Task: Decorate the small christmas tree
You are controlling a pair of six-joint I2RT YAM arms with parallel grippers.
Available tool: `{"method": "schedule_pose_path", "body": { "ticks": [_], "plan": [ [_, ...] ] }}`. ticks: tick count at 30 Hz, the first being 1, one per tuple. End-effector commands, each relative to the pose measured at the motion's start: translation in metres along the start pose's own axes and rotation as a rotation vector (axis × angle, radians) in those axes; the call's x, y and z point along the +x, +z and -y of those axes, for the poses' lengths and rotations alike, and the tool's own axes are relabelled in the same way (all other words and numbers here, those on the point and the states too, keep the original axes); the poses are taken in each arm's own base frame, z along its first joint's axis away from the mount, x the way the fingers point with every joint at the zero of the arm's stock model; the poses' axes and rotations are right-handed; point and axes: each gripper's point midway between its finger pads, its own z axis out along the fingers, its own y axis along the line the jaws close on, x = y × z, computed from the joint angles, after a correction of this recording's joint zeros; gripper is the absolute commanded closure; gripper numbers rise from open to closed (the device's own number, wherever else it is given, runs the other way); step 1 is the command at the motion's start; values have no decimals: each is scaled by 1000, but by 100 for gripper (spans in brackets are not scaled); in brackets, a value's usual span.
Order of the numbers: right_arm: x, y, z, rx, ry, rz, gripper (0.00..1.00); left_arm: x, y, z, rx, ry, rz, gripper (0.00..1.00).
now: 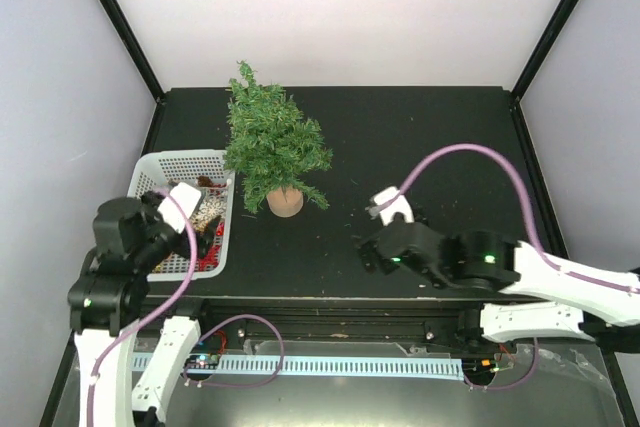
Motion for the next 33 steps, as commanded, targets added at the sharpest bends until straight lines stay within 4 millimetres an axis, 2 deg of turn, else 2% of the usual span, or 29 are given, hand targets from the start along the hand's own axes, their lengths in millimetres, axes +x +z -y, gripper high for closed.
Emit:
{"method": "schedule_pose_path", "body": {
  "ticks": [1,5,7,12,14,19,22,24,26,28,33],
  "plan": [
    [17,31,-26,-17,-47,-80,0,29,29,-66,-317,13,-156,3],
    [15,38,-32,-31,-42,-49,0,57,58,-71,-299,37,-246,9],
    [9,34,-30,-38,-31,-9,0,59,70,-71,-263,28,-262,11],
    [-11,22,-30,-78,-13,87,0,32,83,-65,-140,-22,-209,12],
    [-26,18,-34,-96,-9,144,0,19,81,-50,-51,-38,-164,10],
    [-98,4,-43,-93,-24,298,0,4,71,-11,137,-30,-46,5],
    [-149,3,-54,-103,-32,372,0,3,66,-3,159,-31,-13,3],
    [-181,7,-62,-105,-50,413,0,2,61,-2,158,-31,-12,3],
    [-207,21,-76,-105,-87,429,0,0,55,2,168,-27,-3,3],
    [-239,22,-82,-90,-106,475,0,-4,50,3,161,-27,19,2],
    [-277,53,-92,-77,-145,480,0,-6,44,15,222,-52,33,1]
  ]
}}
